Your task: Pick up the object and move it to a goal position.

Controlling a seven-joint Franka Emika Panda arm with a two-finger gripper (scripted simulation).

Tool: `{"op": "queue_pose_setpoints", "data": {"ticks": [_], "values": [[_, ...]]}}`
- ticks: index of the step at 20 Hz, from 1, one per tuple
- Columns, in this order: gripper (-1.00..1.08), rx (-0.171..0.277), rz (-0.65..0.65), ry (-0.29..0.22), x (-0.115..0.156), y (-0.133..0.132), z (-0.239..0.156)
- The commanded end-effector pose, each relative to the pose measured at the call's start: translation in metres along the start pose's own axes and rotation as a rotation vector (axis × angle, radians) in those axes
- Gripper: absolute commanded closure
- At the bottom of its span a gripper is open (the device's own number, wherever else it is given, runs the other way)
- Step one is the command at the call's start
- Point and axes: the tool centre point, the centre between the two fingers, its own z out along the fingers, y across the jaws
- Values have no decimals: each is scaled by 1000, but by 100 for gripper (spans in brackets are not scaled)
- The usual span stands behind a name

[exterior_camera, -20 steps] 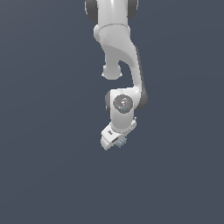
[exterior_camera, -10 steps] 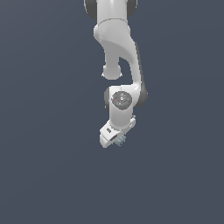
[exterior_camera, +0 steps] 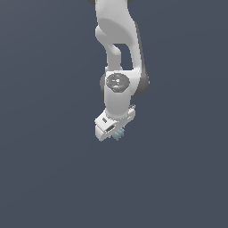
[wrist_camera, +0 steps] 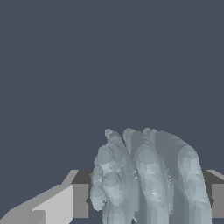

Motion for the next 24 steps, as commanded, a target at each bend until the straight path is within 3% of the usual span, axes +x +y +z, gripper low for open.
{"op": "queue_pose_setpoints", "data": {"ticks": [1,14,24], "values": [[108,-1,0,1,-10,3,-25],[108,0,0,2,-55,16,-142],[108,0,0,2,-65,22,-172]]}}
